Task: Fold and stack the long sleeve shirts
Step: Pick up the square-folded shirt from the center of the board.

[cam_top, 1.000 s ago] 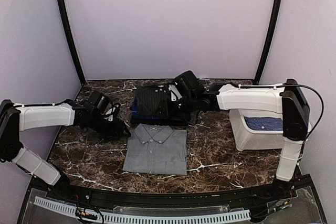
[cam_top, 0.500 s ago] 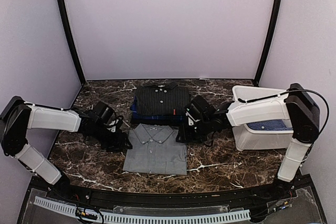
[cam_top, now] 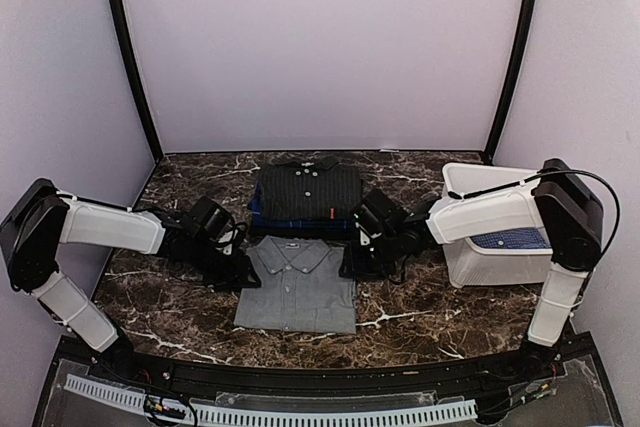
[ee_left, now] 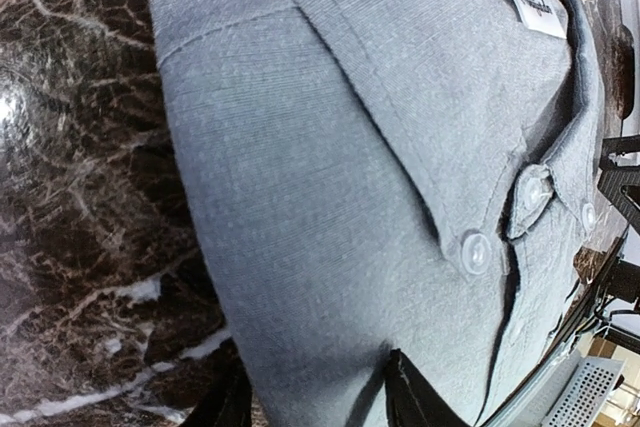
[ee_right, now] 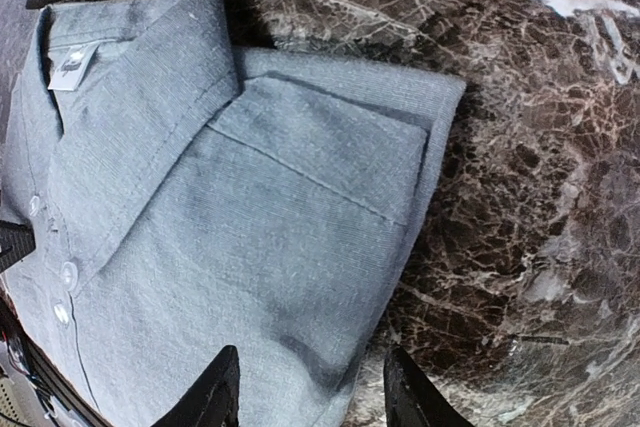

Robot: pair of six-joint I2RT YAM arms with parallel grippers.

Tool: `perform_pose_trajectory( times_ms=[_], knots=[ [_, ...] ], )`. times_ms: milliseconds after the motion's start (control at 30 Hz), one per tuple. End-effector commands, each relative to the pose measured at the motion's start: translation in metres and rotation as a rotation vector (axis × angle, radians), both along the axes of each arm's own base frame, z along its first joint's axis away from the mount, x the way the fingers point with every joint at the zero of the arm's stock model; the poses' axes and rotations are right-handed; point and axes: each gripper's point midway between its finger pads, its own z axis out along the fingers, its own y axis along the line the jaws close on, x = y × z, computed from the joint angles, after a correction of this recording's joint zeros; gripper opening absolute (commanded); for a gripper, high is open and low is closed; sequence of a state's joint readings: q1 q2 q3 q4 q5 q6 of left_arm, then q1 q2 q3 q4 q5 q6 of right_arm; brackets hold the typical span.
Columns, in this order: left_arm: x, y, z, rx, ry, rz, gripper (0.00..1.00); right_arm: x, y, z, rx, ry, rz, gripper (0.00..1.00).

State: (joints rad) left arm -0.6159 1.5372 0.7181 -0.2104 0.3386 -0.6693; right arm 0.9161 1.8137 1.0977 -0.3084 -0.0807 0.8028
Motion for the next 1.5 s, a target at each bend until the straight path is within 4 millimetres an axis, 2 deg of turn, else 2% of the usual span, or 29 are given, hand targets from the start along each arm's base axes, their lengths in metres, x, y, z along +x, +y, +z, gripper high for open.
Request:
perform_pose_trajectory(
  times_ms=[0, 267, 533, 633, 700, 800, 867, 1200, 1333, 1467],
  knots=[
    [-0.022, 0.021, -0.026, 0.112, 0.084, 0.017, 0.44, -0.001, -0.007, -0.007, -0.021, 0.013, -0.025, 0.46],
    [-0.030, 0.023, -0.025, 0.101, 0.080, 0.018, 0.43, -0.005, -0.004, -0.023, -0.034, 0.040, -0.022, 0.45],
    [-0.033, 0.012, -0.032, 0.070, 0.085, 0.031, 0.41, -0.013, 0.004, -0.036, -0.082, 0.037, 0.002, 0.39],
    [-0.033, 0.009, -0.033, 0.059, 0.089, 0.046, 0.33, -0.016, 0.009, -0.036, -0.082, 0.031, 0.009, 0.33],
    [-0.030, 0.007, -0.030, 0.049, 0.081, 0.059, 0.23, -0.015, 0.011, -0.032, -0.082, 0.020, 0.008, 0.26],
    [-0.026, 0.004, -0.021, 0.036, 0.056, 0.066, 0.06, -0.012, 0.014, -0.021, -0.067, -0.003, 0.003, 0.08],
    [-0.023, 0.002, -0.012, 0.021, 0.035, 0.065, 0.00, -0.008, 0.018, -0.011, -0.047, -0.020, 0.002, 0.00],
    [-0.015, -0.002, 0.045, -0.047, -0.101, 0.042, 0.00, -0.003, 0.044, 0.055, 0.038, -0.155, 0.038, 0.00],
    [-0.015, 0.000, 0.070, -0.065, -0.151, 0.032, 0.00, -0.002, 0.049, 0.084, 0.063, -0.200, 0.050, 0.00],
    [-0.010, -0.001, 0.096, -0.084, -0.209, 0.026, 0.00, 0.008, 0.050, 0.117, 0.080, -0.269, 0.047, 0.00]
  ],
)
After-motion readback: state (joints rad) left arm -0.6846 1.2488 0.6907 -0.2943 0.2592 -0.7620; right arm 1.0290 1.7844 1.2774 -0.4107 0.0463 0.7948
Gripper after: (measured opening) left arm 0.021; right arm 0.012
